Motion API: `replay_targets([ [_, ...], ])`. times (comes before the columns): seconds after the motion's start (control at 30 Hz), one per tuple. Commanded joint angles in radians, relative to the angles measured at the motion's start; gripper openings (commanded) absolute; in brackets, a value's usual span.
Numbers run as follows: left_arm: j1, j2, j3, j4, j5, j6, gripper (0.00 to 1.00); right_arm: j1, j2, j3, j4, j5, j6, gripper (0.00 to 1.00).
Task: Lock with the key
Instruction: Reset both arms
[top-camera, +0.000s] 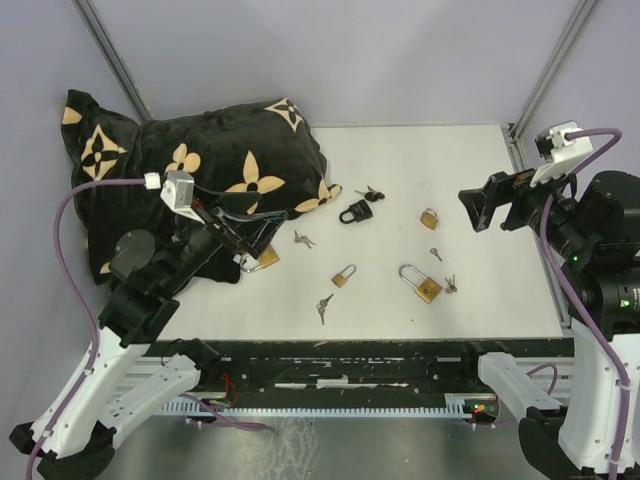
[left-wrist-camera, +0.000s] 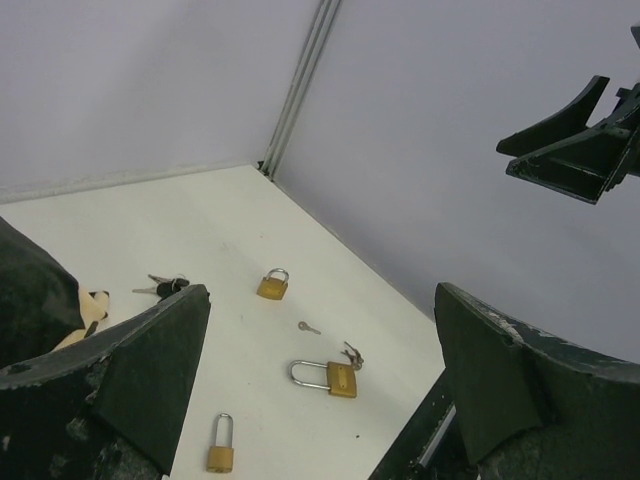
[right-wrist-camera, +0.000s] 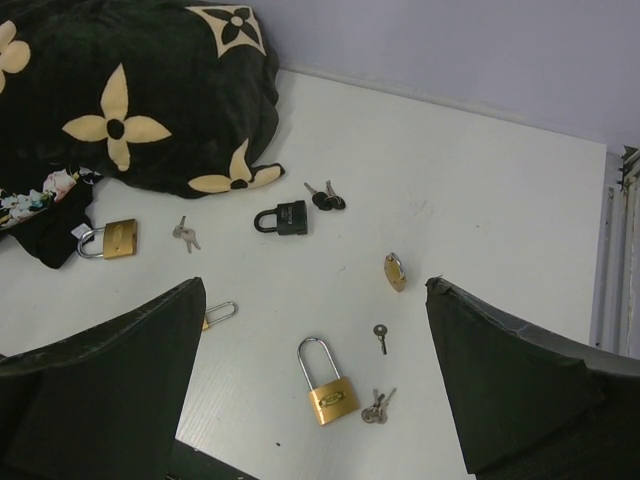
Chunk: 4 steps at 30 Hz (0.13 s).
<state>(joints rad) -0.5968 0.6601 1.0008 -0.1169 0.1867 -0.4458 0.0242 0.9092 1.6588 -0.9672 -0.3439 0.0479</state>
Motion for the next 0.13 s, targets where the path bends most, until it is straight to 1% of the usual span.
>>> replay_targets([
  [0.0,0.004,0.008,0.024,0.034,0.017,-0.015,0.99,0.002,0.012,0.037,0.016,0.001,0.003,0.99],
  [0.1,0.005,0.012,0.025,0.027,0.019,-0.008,0.99,0.002,0.018,0.030,0.022,0.012,-0.006,0.99],
])
